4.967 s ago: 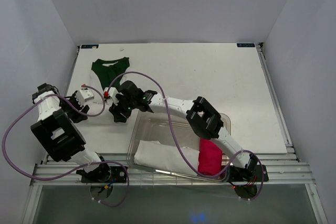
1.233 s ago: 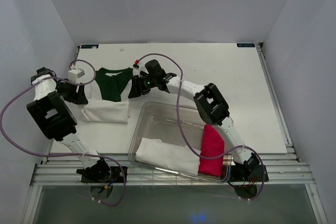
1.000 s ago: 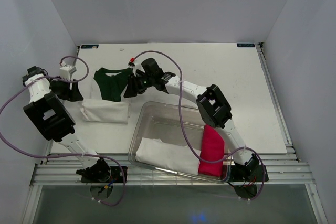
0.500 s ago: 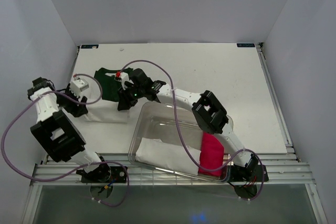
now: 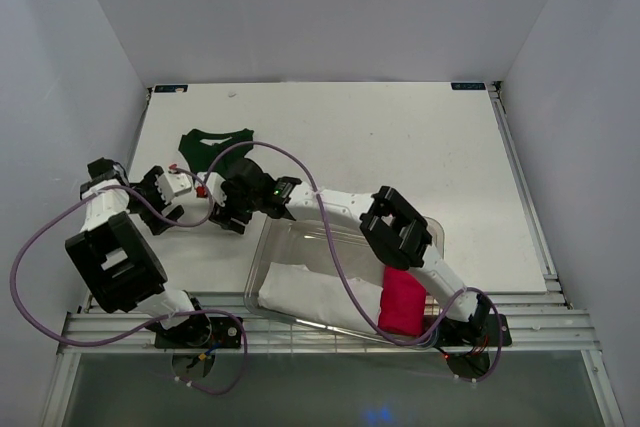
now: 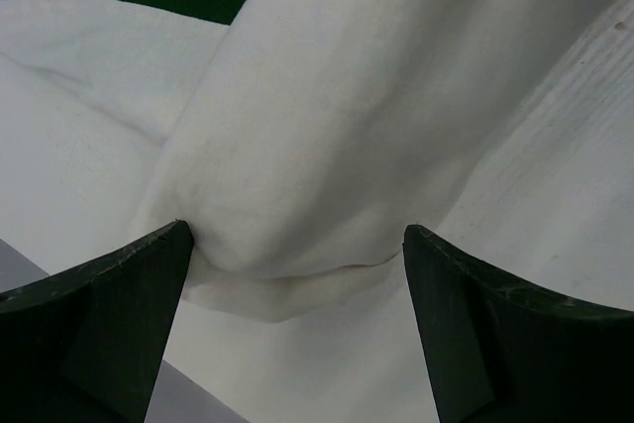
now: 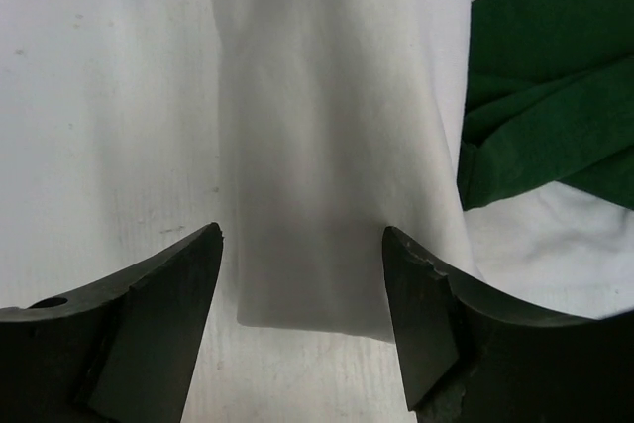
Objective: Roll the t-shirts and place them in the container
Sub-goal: Roll the T-shirt to the center of the board.
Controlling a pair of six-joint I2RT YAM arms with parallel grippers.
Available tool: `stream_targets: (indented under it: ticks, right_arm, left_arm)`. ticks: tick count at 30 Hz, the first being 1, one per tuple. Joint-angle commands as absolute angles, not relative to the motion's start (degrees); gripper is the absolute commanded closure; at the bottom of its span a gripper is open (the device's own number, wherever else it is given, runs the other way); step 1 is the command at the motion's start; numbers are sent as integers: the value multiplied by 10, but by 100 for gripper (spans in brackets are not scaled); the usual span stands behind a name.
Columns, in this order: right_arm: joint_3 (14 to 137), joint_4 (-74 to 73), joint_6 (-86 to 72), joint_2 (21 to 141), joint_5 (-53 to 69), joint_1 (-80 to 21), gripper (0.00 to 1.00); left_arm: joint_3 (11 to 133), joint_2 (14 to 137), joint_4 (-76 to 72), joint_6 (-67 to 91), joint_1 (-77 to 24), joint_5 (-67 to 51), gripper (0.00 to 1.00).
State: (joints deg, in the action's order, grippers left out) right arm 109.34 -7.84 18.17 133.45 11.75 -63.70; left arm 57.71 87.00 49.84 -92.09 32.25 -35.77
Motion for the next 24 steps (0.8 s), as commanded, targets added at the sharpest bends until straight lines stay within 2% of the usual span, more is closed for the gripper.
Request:
stream_targets:
  ticks: [1, 5, 10, 17, 19, 20, 21, 22, 24]
  right_arm:
    - [1108, -72, 221, 1344, 85, -628, 27]
    - [1125, -82, 224, 1369, 57, -625, 25]
    - [1127, -97, 223, 1389, 113, -618, 25]
    - [1143, -136, 202, 1421, 99, -614, 26]
    - [1140, -147, 199, 1424, 102, -613, 34]
    - [1140, -156, 197, 1424, 109, -612, 42]
    - [1143, -161, 193, 1425, 115, -611, 58]
    - [1146, -166, 189, 1425, 124, -606, 63]
    - [1163, -181, 171, 1425, 159, -601, 73]
  left_arm:
    - [540, 868, 392, -940, 315, -346, 2]
    - [528, 877, 350, -919, 303, -345, 2]
    - [512, 887, 342, -940, 303, -329, 2]
    - [493, 919, 330, -961, 302, -308, 2]
    - [483, 919, 330, -977, 302, -296, 3]
    - [482, 918, 333, -982, 303, -294, 4]
    - [480, 918, 336, -987, 302, -296, 7]
    - [481, 918, 342, -990, 302, -299, 10]
    - [491, 918, 368, -992, 302, -306, 23]
